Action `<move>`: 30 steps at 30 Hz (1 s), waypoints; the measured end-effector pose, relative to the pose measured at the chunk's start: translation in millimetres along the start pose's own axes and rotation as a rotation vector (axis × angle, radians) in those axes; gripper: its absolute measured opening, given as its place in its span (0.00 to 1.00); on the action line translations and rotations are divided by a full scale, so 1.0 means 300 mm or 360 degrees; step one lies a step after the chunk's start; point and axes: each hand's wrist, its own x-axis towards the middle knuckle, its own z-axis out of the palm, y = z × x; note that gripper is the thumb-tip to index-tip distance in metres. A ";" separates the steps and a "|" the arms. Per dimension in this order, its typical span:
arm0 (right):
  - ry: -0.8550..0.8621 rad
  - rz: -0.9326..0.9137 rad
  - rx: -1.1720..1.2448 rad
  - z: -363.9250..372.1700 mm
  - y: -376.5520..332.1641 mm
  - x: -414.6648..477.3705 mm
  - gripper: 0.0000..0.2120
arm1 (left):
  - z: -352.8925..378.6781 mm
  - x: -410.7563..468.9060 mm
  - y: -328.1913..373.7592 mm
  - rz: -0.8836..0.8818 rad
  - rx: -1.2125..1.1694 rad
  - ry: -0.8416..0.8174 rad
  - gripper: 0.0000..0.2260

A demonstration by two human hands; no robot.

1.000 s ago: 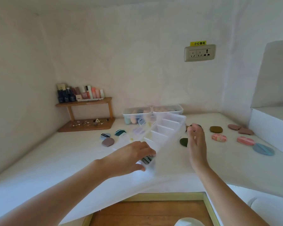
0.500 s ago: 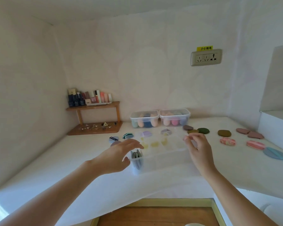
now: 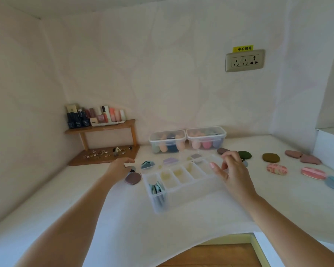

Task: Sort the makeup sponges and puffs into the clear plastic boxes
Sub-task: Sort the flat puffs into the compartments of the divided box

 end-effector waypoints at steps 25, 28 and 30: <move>0.0162 0.0106 0.0257 0.041 0.060 0.054 0.24 | -0.069 -0.288 0.437 0.1068 0.0247 -0.0360 0.07; 0.0211 -0.0132 0.0217 0.027 0.018 0.029 0.20 | -0.050 -0.304 0.458 0.0972 0.0383 -0.0534 0.09; 0.0225 -0.0355 0.0146 0.023 -0.016 0.005 0.22 | -0.042 -0.303 0.475 0.0905 0.0461 -0.0589 0.10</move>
